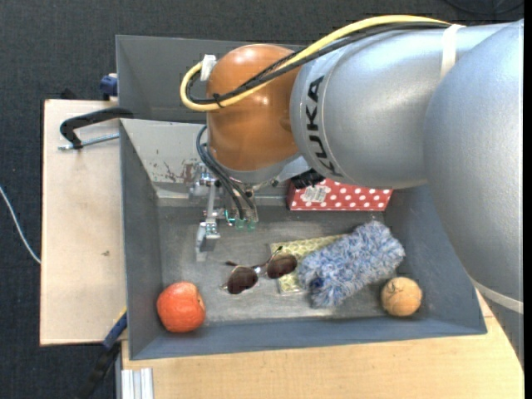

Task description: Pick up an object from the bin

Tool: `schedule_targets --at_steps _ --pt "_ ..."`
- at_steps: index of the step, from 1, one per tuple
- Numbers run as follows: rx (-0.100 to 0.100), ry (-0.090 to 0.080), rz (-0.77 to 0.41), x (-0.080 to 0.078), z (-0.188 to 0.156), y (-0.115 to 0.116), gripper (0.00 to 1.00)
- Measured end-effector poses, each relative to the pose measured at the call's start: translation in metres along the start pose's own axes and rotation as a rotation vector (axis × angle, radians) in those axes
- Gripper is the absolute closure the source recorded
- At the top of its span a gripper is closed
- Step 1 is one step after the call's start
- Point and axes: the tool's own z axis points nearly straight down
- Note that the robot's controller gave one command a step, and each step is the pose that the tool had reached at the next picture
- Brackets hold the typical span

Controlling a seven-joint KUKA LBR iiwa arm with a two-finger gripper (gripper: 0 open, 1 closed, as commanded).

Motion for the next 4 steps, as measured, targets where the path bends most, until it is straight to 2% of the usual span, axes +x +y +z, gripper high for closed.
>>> schedule_targets --at_steps 1,2,3,4 --pt "-0.001 -0.003 -0.145 0.044 0.111 -0.022 1.0" --pt "-0.001 -0.002 -0.145 0.045 0.112 -0.023 0.0" --pt "-0.002 -0.002 -0.145 0.045 0.112 -0.023 0.0" --pt "-0.002 0.0 -0.27 0.05 0.108 -0.045 0.0"
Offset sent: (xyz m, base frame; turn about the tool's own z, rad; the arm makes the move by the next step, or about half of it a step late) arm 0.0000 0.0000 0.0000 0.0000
